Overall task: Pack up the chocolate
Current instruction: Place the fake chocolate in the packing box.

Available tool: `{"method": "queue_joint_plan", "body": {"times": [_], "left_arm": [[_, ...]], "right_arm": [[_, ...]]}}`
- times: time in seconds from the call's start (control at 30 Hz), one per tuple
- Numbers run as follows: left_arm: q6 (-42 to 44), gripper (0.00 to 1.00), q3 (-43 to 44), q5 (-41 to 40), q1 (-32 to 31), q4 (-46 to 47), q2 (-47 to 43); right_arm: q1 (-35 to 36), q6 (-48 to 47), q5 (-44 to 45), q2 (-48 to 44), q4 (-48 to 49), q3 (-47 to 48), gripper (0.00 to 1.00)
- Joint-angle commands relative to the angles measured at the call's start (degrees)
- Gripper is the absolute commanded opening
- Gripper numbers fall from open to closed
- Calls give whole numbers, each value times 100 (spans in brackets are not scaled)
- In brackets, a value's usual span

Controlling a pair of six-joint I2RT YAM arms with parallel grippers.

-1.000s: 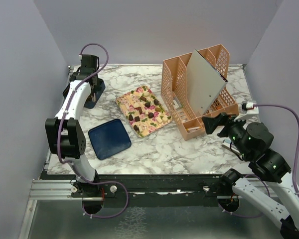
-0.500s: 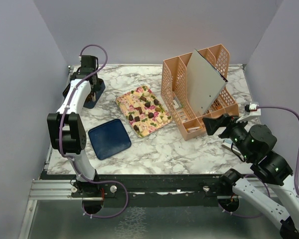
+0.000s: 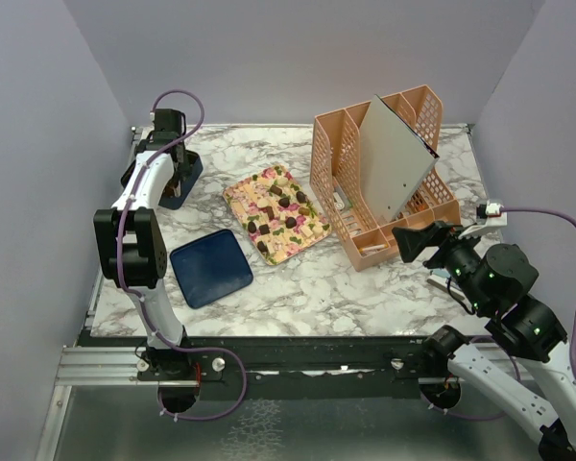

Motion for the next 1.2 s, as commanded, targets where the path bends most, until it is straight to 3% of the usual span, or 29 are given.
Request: {"method": "queue_joint_plan", "body": {"times": [0.0,0.23,0.53,0.83,1.17], "left_arm": [[85,38,223,77,8,111,38],[117,43,152,173,8,107,-60],[107,41,143,494,4,-12,-378],[141,39,-405,1209,-80,-56,-1059],[334,39,-1076,1069,-1372,-105,-1652]], "right_arm": [[11,-31,-42,-52,-78,51,97],[16,-22,-36,-51,-50,-27,97],[11,-23,-21,-20,-84,57,97],[13,34,-63,-25,-77,-31,97],[11,-52,86,111,-67,1,97]]}}
